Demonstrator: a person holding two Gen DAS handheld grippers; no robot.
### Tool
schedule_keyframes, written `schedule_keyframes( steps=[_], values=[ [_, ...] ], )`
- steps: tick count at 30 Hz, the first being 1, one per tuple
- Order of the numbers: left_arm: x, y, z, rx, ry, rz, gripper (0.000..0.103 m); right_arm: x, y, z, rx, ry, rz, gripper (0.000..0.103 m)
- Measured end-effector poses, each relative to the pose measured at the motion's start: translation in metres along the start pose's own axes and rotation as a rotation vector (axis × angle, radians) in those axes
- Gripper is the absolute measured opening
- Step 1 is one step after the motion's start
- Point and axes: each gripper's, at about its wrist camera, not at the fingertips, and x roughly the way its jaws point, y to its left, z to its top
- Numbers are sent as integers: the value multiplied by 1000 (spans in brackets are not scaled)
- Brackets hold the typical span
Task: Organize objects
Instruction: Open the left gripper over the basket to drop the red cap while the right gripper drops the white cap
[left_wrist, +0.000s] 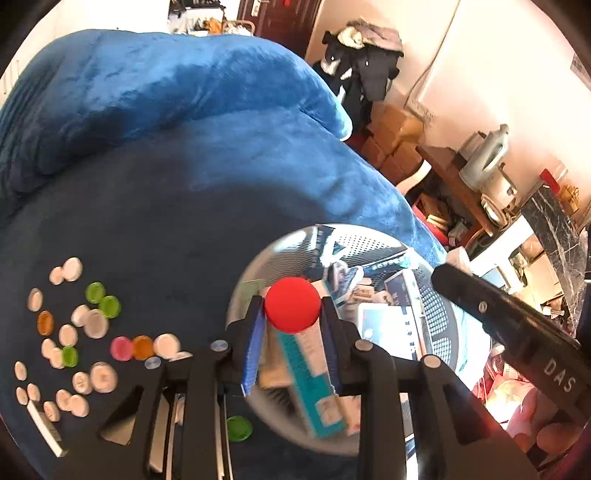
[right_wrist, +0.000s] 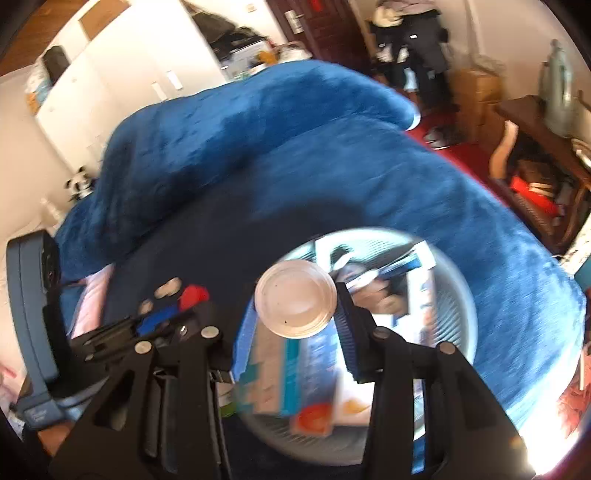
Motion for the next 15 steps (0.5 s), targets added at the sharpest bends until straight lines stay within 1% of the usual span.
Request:
schedule_keyframes(
  steps=[2, 4, 9, 15],
  values=[
    [13, -13, 4, 19, 8, 9, 30, 0, -13, 6, 57, 17, 11, 41],
    [25, -18, 6, 34, 10, 10, 30, 6, -27, 9, 81, 33, 12, 41],
    [54, -24, 11, 53, 31, 24, 30, 11, -36, 14, 96, 41, -13, 41],
    [69, -29, 16, 61, 38, 24, 30, 23, -50, 21, 126, 61, -33, 41]
  ],
)
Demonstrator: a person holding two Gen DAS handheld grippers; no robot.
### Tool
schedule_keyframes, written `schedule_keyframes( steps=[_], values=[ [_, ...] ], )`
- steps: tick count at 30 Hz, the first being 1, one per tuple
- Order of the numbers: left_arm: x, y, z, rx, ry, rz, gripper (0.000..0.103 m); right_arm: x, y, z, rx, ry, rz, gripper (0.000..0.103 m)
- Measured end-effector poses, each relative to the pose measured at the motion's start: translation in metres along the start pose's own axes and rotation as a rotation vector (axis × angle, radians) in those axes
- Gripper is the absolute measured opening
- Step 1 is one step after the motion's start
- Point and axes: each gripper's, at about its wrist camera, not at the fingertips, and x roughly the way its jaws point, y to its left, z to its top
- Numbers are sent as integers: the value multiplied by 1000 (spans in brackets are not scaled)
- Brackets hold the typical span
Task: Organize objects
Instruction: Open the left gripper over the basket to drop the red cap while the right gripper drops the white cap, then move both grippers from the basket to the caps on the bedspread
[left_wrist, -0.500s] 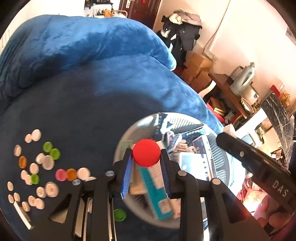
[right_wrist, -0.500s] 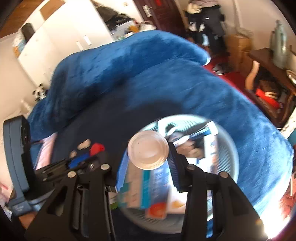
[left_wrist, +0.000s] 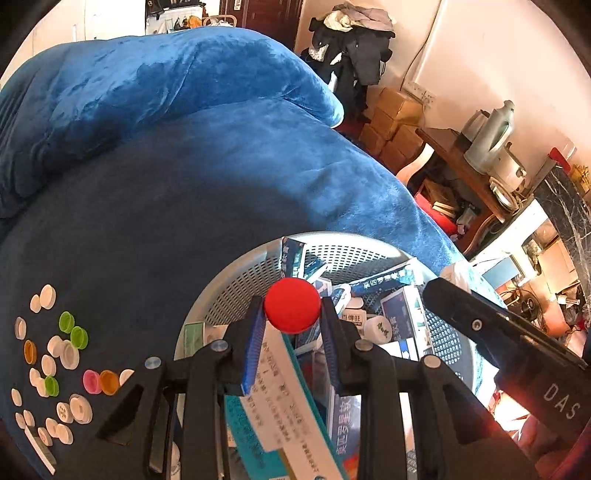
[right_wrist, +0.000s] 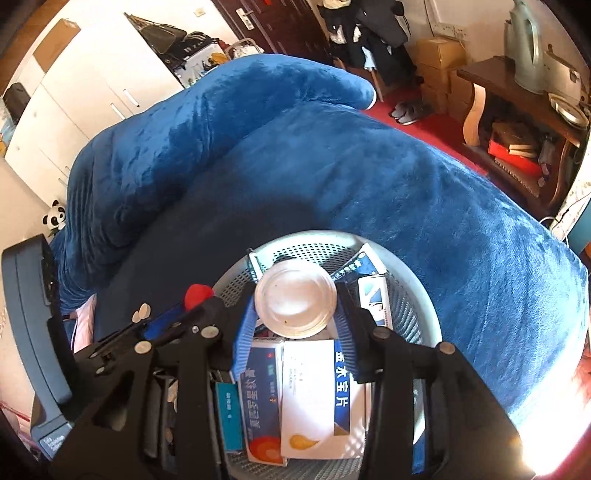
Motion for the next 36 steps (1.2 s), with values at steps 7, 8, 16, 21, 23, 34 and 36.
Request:
schedule_keyframes(
  steps=[7, 8, 16, 21, 23, 34, 36],
  values=[
    [1, -3, 2, -2, -33, 11, 35, 0, -8, -2, 50, -13, 2, 43],
    [1, -2, 3, 3, -37, 6, 51, -1, -12, 0, 64, -17, 11, 48],
    [-16, 1, 6, 2, -90, 1, 98, -7, -21, -1, 149, -40, 14, 103],
    [-22, 4, 3, -4, -77, 2, 100, -6, -18, -5, 143, -33, 5, 103],
    [-26, 8, -1, -7, -76, 10, 101, -7, -14, -7, 125, -35, -5, 103],
    [-39, 40, -17, -30, -60, 41, 101, 0, 23, -19, 12, -10, -38, 103],
    [-43, 49, -20, -38, -60, 46, 102, 1, 29, -21, -2, -7, -37, 103]
  ],
)
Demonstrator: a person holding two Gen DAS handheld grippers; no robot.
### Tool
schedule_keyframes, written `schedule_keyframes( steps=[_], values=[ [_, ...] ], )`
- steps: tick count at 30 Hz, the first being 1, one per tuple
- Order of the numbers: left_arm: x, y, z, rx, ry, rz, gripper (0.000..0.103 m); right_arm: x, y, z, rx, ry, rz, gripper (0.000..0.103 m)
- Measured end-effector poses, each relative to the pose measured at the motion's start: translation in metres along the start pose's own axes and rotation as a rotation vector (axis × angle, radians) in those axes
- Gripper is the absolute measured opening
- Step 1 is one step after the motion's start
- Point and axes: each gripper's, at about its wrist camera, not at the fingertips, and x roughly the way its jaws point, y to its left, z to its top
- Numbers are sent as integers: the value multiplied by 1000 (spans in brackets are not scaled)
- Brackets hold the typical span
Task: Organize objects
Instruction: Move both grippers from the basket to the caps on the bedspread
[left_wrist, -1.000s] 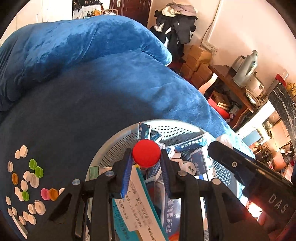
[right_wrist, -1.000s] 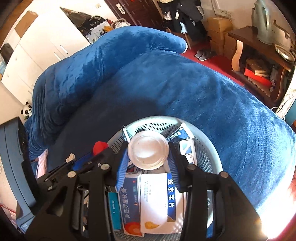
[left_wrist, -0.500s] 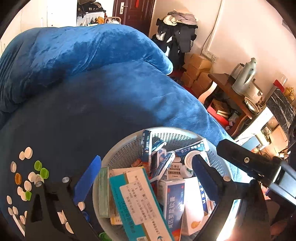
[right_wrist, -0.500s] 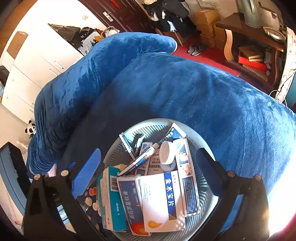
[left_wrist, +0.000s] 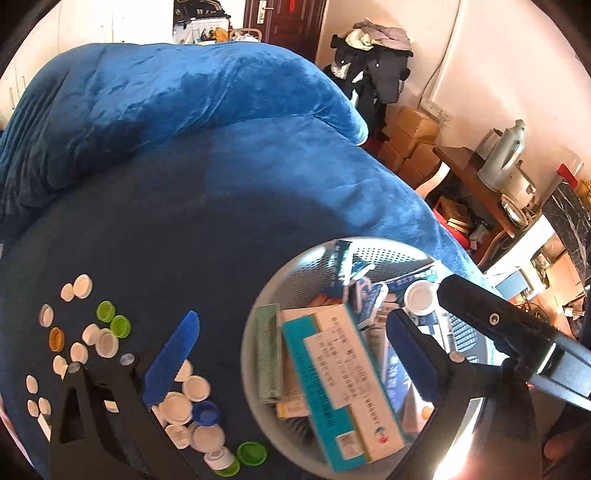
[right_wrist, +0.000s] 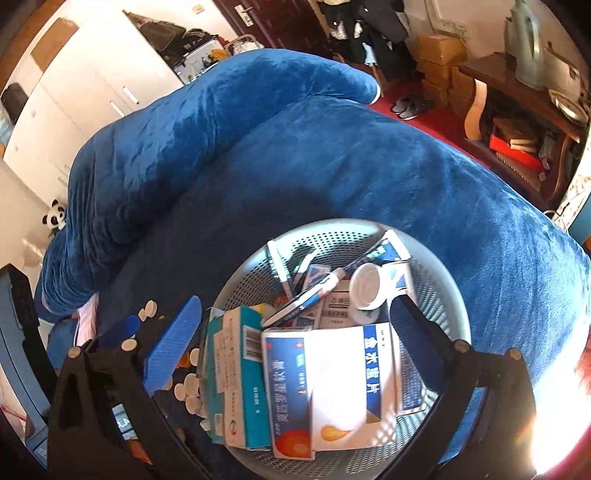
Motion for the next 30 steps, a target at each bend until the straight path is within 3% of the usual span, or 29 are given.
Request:
schedule_keyframes(
  steps=[20, 30],
  values=[
    [-22, 79, -31, -95, 9, 47, 102, 17, 71, -26, -150, 50, 22, 103],
    [-32, 137, -60, -195, 26, 75, 102, 24, 115, -53, -250, 80, 37, 103]
  ],
)
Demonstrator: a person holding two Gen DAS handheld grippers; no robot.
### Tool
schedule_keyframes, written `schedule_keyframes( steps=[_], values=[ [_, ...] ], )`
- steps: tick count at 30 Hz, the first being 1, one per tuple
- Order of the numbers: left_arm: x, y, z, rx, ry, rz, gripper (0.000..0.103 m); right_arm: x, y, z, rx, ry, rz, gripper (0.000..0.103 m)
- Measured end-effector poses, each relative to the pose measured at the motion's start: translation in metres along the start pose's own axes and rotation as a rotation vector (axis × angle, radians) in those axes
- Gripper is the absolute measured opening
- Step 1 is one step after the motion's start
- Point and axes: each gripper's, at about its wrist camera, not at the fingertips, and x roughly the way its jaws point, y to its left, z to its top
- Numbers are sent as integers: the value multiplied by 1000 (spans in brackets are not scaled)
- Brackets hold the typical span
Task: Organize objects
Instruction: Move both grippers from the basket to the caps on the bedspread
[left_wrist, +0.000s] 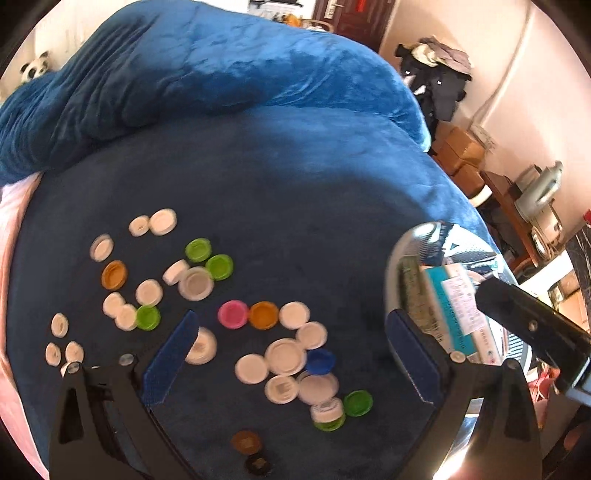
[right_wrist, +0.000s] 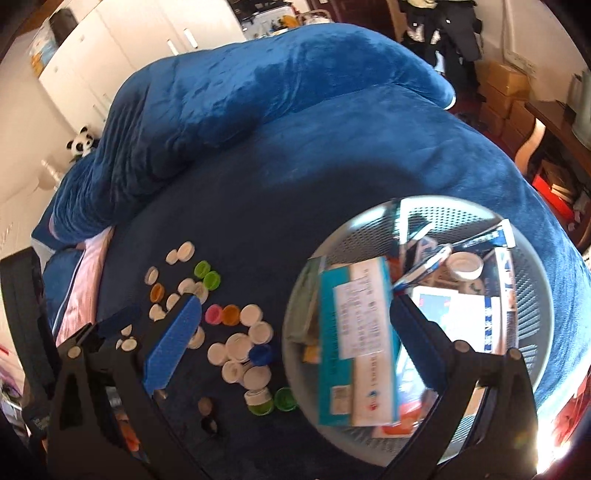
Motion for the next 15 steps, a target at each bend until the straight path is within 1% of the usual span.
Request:
schedule_keyframes(
  steps=[3, 5, 9, 15],
  values=[
    [-3, 25, -9, -42, 9, 6, 102, 5, 20, -11, -36, 18, 26, 103],
    [-3, 39, -15, -67, 21, 9, 102, 10, 35, -21, -82, 38, 41, 103],
    [0, 69, -35, -118, 55, 38, 102, 20, 58, -42, -170, 71, 66, 103],
    [3, 105, -65, -168, 81, 71, 102, 34, 87, -76, -296, 122, 75, 103]
  ],
)
